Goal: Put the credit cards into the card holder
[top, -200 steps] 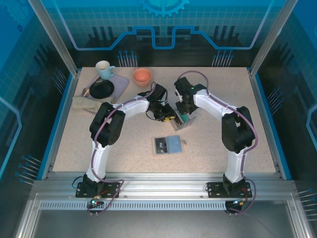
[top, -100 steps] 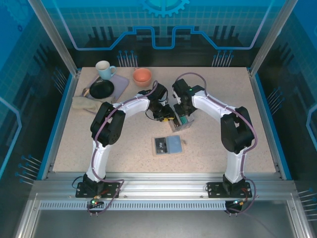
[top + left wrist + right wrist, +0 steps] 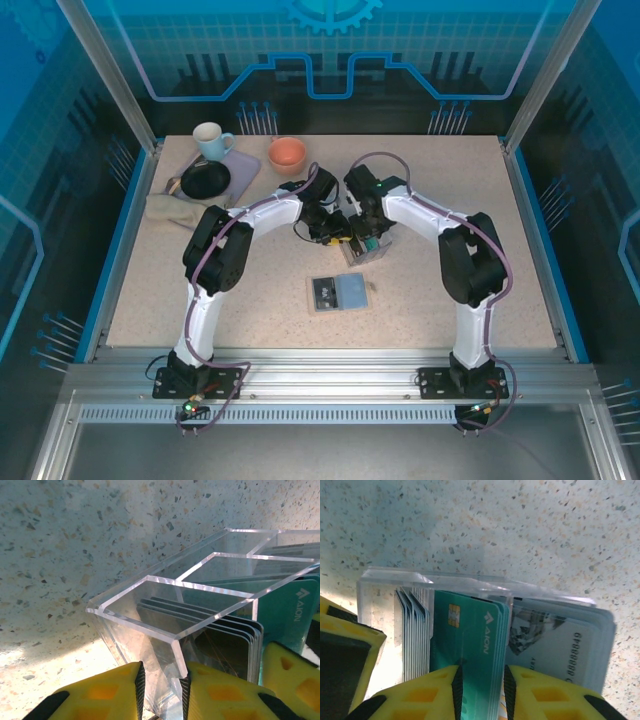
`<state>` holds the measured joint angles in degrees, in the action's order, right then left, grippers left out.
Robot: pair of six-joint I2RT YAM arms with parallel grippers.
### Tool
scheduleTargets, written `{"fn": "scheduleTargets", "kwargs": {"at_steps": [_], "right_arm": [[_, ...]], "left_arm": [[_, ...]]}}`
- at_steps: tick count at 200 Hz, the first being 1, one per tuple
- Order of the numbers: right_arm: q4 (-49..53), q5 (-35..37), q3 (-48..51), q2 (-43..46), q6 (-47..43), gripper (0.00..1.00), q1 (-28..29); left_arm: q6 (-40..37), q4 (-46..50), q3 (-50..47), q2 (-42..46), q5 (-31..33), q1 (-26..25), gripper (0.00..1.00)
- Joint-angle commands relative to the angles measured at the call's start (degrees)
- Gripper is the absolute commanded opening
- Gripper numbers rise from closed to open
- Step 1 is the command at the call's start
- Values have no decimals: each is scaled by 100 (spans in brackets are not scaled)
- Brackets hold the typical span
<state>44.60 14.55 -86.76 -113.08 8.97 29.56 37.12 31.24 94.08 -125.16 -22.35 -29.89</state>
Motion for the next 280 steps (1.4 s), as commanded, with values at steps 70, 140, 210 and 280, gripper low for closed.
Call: {"fn": "scheduleTargets", "kwargs": {"at_steps": [70,140,210,280], "right_arm": [[-33,972,182,176,-92,29,88],[85,1007,122,213,-78,29,120],[136,1271,81,302,-116,30,179],[130,1178,111,331,-111,21,180]], "left_arm": [[-30,126,-149,-20,99,-13,27],[-52,136,-205,-3,95,-15,26],[-3,66,-250,10,59,-12,26],[-3,66,-250,4,55,-17,26]]}}
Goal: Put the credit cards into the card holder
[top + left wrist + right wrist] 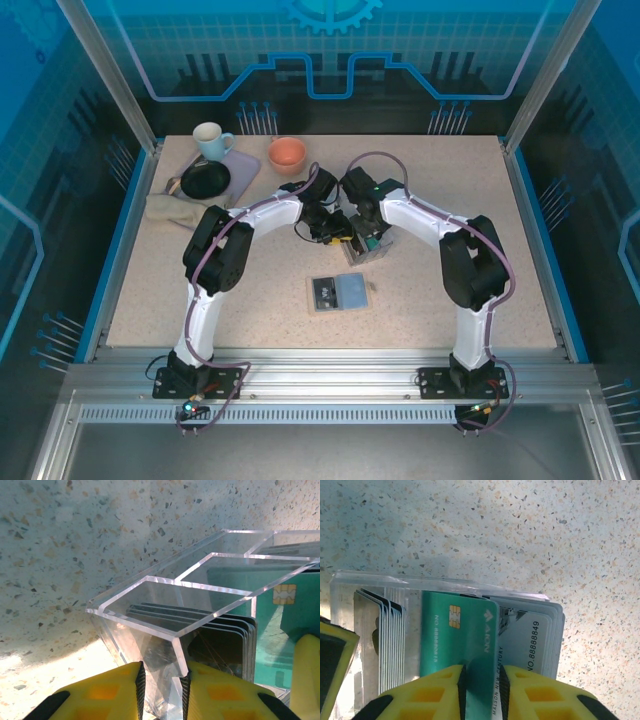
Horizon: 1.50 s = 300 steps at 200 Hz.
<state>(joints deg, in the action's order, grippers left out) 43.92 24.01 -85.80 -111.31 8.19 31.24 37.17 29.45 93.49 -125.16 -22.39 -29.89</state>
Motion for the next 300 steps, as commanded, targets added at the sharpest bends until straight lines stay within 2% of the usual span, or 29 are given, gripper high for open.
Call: {"fn": "scheduleTargets", "kwargs": {"at_steps": [1,34,60,71,92,134,187,222,263,300], "right_arm": [[197,229,13,154,-30,21,12],[180,181,29,161,-19,9,12],[197,126,34,181,-11,8,13],[221,33,3,229,9,3,18],[233,-226,16,387,105,0,-3],[162,-1041,167,844,421,0,-111],[22,-1429,345,918,604,0,-300],[-85,-1444,293,604,618,0,-311],[62,-667,222,368,477,0,-329],[177,-401,166,371,343,2,-331]], "left_arm": [[-8,245,-191,2,64,-12,26],[-3,245,-191,-7,60,-10,26],[-8,246,-196,-6,60,-11,26],[-1,252,-191,-4,60,-12,26],[-14,263,-191,21,77,-15,26],[-21,226,-191,102,47,-16,26],[-36,210,-156,181,6,-9,27],[-17,192,-194,185,-10,-15,27],[-18,201,-191,191,-2,-11,27],[-12,184,-180,159,-11,-16,27]]}}
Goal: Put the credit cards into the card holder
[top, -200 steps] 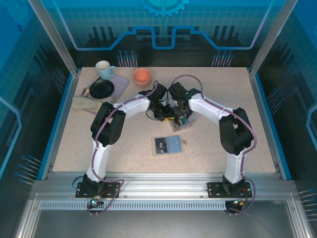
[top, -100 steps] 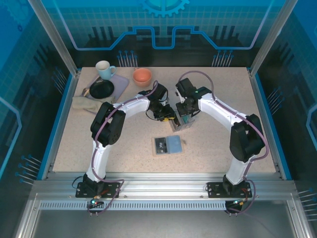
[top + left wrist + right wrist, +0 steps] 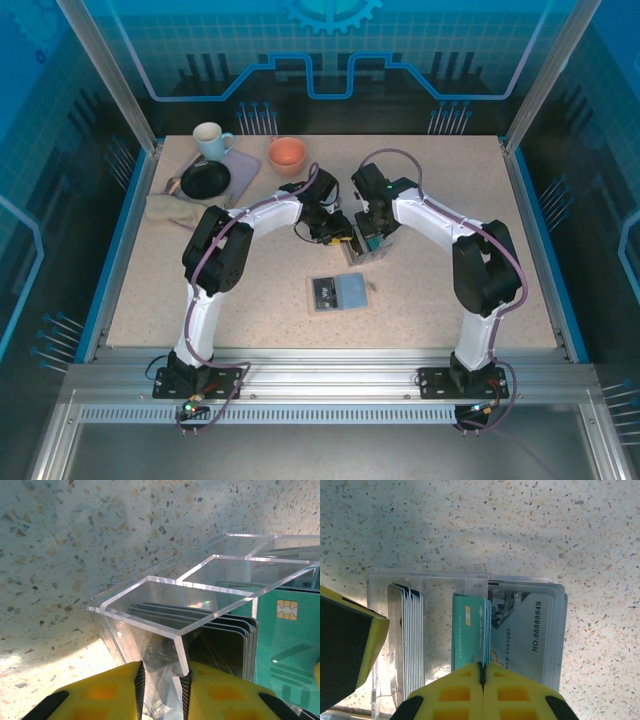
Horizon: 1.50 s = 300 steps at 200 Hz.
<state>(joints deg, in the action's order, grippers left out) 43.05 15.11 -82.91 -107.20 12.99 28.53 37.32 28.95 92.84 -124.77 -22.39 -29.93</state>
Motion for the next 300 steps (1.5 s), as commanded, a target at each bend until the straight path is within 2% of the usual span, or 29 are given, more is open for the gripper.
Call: {"fn": "scheduleTargets", "kwargs": {"at_steps": [1,61,148,170,184,238,265,300], "right_arm": [[269,495,-125,-44,-143,2,-59],[432,561,-233,87,-225,0,-12],[46,-1157,88,690,204,0,-358],[-114,-1696,244,927,472,0,-576],[-424,-2156,515,1241,727,0,-756],[-1556,-3629,1658,2405,1765,0,-1280],[-2239,-4304,2175,2855,2331,0,-1483],[-3084,-4976,2699,3235,3163,0,-1634]], "left_arm": [[-25,234,-116,120,-11,-8,27],[-32,243,-116,120,-15,-12,27],[-57,241,-161,213,-11,-4,28],[-28,120,-208,347,-87,-12,33],[-23,24,-247,508,-123,-12,41],[80,-96,-638,1488,151,5,56],[712,-1032,-1554,2336,-291,153,63],[2271,-3476,-2987,3119,-1437,470,70]]}}
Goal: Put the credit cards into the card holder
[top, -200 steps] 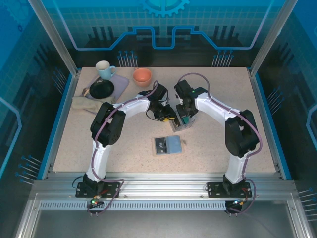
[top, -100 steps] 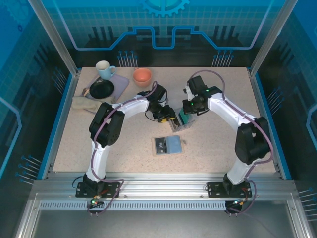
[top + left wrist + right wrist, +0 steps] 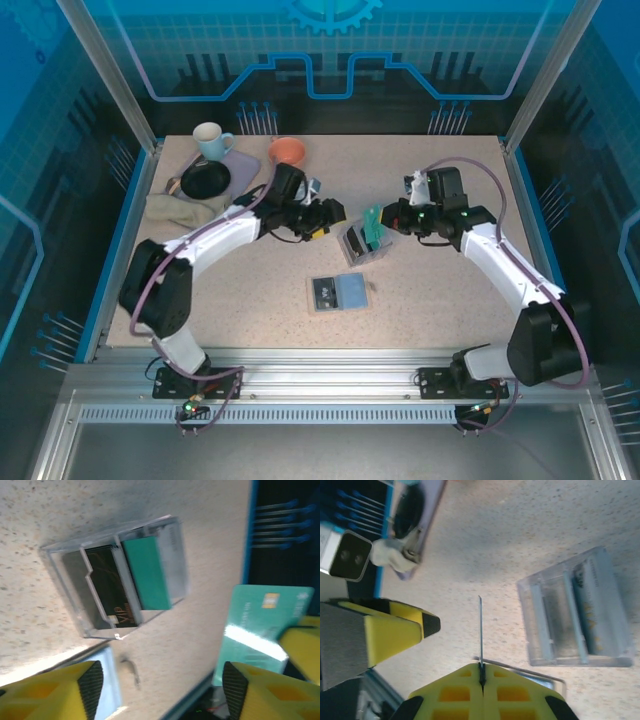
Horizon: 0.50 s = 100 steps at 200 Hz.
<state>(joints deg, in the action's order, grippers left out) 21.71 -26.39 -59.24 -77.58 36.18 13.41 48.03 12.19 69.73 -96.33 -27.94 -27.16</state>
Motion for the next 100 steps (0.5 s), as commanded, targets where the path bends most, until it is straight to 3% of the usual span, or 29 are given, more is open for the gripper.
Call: {"fn": "scheduleTargets", "kwargs": {"at_steps": [1,35,80,100], "right_arm": [[-990,-847,347,276,876,0,-125],[-2007,-1323,726,349,1829,0,-127],[-2364,-1528,852,233,2161,0,-119],[-2464,-1585,851,178,2265,0,-122]], "left_arm": [[1235,-1830,-696,279,-912,193,70],[2052,-3178,-949,130,-1493,124,68],[2021,-3185,-700,19,-1646,72,49],[2024,-3187,-656,-4,-1723,61,47]]}}
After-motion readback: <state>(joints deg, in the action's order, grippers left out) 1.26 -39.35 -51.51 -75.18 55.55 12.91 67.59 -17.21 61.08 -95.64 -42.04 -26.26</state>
